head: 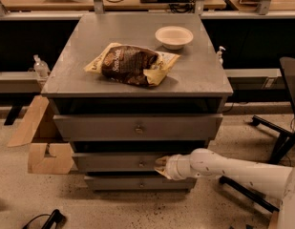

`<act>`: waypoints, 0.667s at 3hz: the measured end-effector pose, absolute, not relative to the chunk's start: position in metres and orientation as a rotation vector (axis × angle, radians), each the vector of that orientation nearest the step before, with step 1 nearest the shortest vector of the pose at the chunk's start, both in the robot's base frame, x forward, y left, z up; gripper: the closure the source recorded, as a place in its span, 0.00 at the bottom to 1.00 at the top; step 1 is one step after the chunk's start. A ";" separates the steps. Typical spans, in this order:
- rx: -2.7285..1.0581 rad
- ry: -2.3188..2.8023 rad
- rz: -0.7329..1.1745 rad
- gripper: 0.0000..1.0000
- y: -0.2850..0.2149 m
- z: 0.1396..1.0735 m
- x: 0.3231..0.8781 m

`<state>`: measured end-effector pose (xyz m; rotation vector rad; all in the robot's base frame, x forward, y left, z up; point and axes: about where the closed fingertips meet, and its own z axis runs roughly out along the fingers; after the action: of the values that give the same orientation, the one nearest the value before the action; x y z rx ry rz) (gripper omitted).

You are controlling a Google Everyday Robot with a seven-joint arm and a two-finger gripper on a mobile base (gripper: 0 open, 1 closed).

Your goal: Close middle drawer

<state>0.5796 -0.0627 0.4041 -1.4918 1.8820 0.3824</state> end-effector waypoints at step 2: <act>-1.494 1.881 0.387 0.01 -0.061 0.403 0.579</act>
Offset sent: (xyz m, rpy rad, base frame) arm -0.0006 0.0014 -0.0007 0.0009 0.0015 0.0021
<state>0.5788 -0.0607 0.4030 -1.4941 1.8810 0.3868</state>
